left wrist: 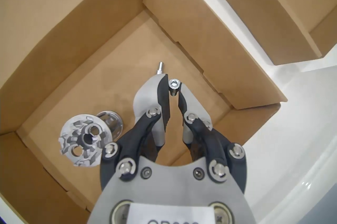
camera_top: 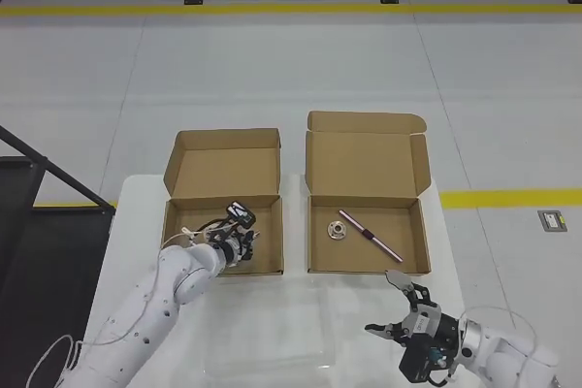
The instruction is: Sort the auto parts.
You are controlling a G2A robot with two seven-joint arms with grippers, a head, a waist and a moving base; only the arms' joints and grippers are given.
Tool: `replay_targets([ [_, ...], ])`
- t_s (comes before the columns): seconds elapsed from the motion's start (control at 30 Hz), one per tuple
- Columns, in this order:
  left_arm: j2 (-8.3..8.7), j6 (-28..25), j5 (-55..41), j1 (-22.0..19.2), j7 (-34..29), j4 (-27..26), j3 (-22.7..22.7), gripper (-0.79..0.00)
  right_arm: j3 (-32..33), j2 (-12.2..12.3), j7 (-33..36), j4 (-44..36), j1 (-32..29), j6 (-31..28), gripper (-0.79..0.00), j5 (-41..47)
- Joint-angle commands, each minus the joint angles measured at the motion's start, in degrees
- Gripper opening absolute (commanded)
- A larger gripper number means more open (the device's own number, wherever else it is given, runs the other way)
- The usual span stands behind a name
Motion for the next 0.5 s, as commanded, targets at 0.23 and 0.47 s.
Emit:
replay_targets([
  [0.23,-1.32,-0.99,-1.94,-1.24,2.27,2.95,0.20,-0.203,0.00,0.00,0.00,0.00,0.00,0.00,0.000,0.00],
  [0.47,-0.38,-3.70,-2.74,0.73,2.40,0.10,-3.52,0.000,0.00,0.00,0.00,0.00,0.00,0.00,0.000,0.00],
])
